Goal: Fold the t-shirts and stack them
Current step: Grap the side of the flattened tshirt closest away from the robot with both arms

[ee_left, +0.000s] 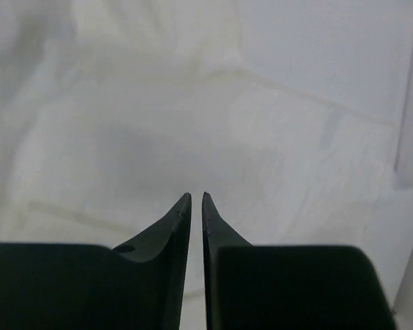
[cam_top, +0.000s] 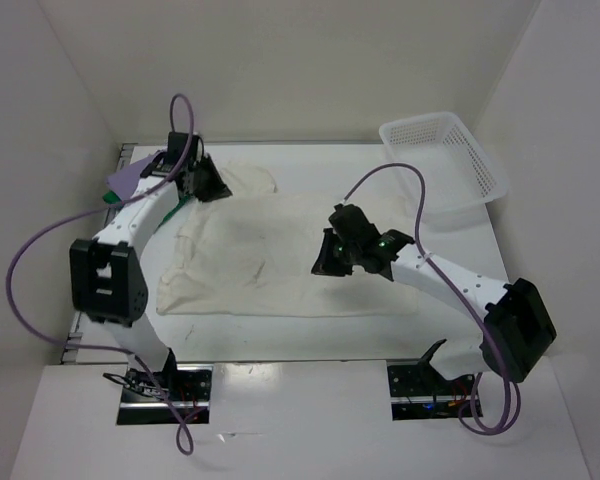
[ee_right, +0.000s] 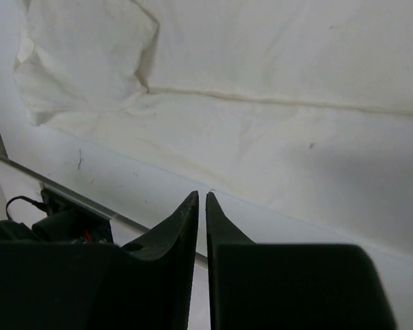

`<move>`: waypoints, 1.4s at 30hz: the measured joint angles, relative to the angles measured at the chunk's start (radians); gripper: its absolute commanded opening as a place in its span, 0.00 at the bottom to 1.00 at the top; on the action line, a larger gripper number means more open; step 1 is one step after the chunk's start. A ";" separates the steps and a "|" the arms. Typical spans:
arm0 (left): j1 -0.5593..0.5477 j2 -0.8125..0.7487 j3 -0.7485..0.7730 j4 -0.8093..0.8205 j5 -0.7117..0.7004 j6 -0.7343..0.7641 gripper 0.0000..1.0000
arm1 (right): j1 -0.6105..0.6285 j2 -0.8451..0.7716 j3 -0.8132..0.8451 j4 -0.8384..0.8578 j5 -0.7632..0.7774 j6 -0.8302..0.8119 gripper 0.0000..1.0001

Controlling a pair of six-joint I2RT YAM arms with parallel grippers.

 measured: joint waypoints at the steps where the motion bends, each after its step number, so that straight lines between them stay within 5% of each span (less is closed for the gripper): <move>1: -0.006 0.080 0.079 0.025 -0.008 0.018 0.19 | -0.016 0.000 0.000 -0.002 -0.008 -0.006 0.09; 4: -0.012 0.352 0.416 0.029 -0.039 0.060 0.22 | -0.062 0.000 0.003 -0.004 -0.029 -0.025 0.09; 9: -0.006 0.711 0.846 0.037 -0.150 0.124 0.46 | -0.103 0.000 0.048 -0.012 -0.045 -0.054 0.09; 26: 0.077 0.985 1.154 0.109 -0.154 0.122 0.53 | -0.153 0.006 0.068 -0.021 -0.125 -0.110 0.09; 42: 0.063 1.118 1.199 0.134 -0.142 0.124 0.52 | -0.156 0.032 0.068 -0.020 -0.159 -0.120 0.11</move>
